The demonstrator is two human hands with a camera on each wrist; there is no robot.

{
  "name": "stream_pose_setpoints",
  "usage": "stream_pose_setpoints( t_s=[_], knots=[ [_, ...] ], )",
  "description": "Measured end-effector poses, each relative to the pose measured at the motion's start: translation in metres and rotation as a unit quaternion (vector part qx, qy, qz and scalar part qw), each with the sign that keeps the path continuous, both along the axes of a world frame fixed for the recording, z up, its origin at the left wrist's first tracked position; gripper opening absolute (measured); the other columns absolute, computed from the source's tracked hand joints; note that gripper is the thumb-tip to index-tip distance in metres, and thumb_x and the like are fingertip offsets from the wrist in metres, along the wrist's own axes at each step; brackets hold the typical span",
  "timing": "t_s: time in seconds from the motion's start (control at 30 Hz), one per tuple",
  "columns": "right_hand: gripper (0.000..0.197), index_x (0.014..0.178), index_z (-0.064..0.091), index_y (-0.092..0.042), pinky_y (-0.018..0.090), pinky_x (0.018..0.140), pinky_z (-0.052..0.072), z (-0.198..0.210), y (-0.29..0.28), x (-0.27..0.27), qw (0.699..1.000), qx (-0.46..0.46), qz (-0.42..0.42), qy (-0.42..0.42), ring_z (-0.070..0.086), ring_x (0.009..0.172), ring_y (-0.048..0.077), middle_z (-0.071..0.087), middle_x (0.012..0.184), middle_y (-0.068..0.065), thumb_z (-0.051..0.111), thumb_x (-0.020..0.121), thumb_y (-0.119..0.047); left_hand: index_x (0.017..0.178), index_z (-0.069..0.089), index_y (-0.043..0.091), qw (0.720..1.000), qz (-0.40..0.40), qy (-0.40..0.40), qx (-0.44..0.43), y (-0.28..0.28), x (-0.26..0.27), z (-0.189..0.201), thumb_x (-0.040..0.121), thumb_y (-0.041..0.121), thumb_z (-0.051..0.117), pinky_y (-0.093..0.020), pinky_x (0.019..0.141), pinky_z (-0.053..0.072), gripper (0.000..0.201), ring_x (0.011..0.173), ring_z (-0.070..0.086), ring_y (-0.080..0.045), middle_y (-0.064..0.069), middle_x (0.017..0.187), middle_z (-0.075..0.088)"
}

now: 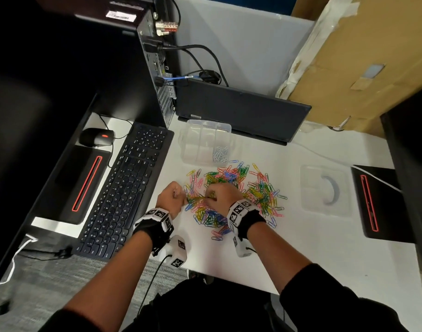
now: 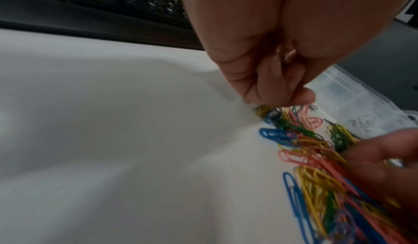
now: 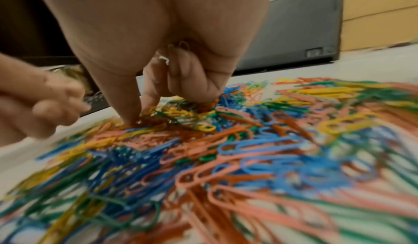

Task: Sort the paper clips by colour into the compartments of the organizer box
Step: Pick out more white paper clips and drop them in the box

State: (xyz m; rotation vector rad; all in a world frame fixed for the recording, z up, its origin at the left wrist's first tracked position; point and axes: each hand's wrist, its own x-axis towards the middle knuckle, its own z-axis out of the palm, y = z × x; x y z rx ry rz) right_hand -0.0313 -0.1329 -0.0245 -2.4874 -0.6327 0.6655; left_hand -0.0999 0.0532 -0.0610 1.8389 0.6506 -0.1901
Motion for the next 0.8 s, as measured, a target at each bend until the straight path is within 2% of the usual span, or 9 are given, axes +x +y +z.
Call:
stream_pose_setpoints(
  t_s=[0.07,0.13,0.23,0.3,0.43,0.53,0.63,0.7,0.8],
  knots=[
    [0.009,0.093,0.072,-0.023,0.034,0.072,0.059,0.001,-0.018,0.001,0.997,0.042,-0.064,0.015,0.067,0.074,0.010,0.073,0.088,-0.006,0.072,0.086,-0.027,0.071,0.047,0.034,0.999,-0.023,0.017,0.022,-0.002,-0.001,-0.004,0.096,0.015,0.043,-0.029,0.054,0.038,0.032,0.051,0.046,-0.019,-0.005,0.062,0.059],
    [0.020,0.100,0.070,-0.024,0.032,0.069,0.059,0.000,-0.039,0.005,0.987,0.042,-0.154,-0.011,0.065,0.069,0.011,0.071,0.082,-0.004,0.075,0.083,-0.034,0.085,0.052,0.037,0.998,-0.037,0.015,0.051,-0.007,-0.001,-0.002,0.099,0.020,0.037,-0.034,0.058,0.044,0.027,0.057,0.051,-0.022,-0.010,0.072,0.061],
    [0.049,0.118,0.059,-0.032,0.027,0.065,0.052,-0.002,-0.065,0.007,0.978,-0.023,-0.206,-0.037,0.062,0.070,0.017,0.066,0.077,-0.001,0.077,0.076,-0.049,0.108,0.054,0.016,0.992,-0.047,-0.001,0.121,-0.019,0.001,0.011,0.102,0.019,0.034,-0.036,0.069,0.046,0.021,0.072,0.057,-0.027,-0.014,0.086,0.063],
    [0.053,0.123,0.059,-0.033,0.029,0.072,0.054,-0.004,-0.073,0.006,0.982,-0.034,-0.183,-0.025,0.066,0.080,0.019,0.070,0.086,0.001,0.076,0.077,-0.052,0.108,0.054,0.015,0.985,-0.064,0.007,0.160,-0.026,0.003,0.015,0.102,0.020,0.035,-0.035,0.069,0.047,0.021,0.073,0.059,-0.028,-0.010,0.083,0.066],
    [0.030,0.109,0.072,-0.021,0.024,0.085,0.052,0.000,-0.085,0.003,0.986,0.038,-0.162,0.019,0.067,0.095,0.016,0.072,0.109,-0.002,0.077,0.082,-0.033,0.097,0.057,0.020,0.973,-0.160,0.017,0.166,-0.039,0.008,0.017,0.098,0.018,0.045,-0.033,0.071,0.051,0.012,0.074,0.063,-0.026,-0.003,0.081,0.069],
    [0.013,0.095,0.074,-0.023,0.025,0.083,0.054,0.003,-0.106,0.004,0.960,0.068,-0.269,0.025,0.064,0.079,0.009,0.072,0.103,-0.004,0.076,0.082,-0.022,0.092,0.059,0.020,0.969,-0.216,-0.021,0.117,-0.058,0.013,0.024,0.094,0.013,0.054,-0.024,0.061,0.041,0.008,0.060,0.054,-0.013,0.003,0.066,0.059],
    [0.016,0.086,0.070,-0.034,0.030,0.075,0.057,0.005,-0.124,0.004,0.949,0.039,-0.312,0.015,0.066,0.074,0.012,0.074,0.102,-0.003,0.076,0.080,-0.021,0.097,0.061,0.015,0.969,-0.212,-0.049,0.116,-0.072,0.019,0.027,0.090,0.013,0.062,-0.016,0.049,0.028,0.007,0.046,0.036,-0.001,0.013,0.052,0.038],
    [0.012,0.090,0.072,-0.032,0.032,0.081,0.057,0.009,-0.124,0.004,0.959,0.007,-0.283,0.006,0.069,0.088,0.018,0.073,0.110,-0.002,0.074,0.082,-0.023,0.099,0.062,0.017,0.958,-0.233,-0.078,0.151,-0.079,0.024,0.030,0.088,0.014,0.064,-0.017,0.050,0.032,0.012,0.049,0.040,-0.003,0.015,0.057,0.041],
    [0.008,0.091,0.075,-0.025,0.030,0.085,0.055,0.009,-0.113,0.007,0.968,-0.029,-0.251,-0.016,0.067,0.101,0.017,0.072,0.114,-0.005,0.072,0.085,-0.029,0.101,0.064,0.021,0.940,-0.271,-0.106,0.179,-0.088,0.036,0.035,0.084,0.010,0.064,-0.028,0.070,0.053,0.020,0.077,0.062,-0.016,0.007,0.086,0.066]
  ],
)
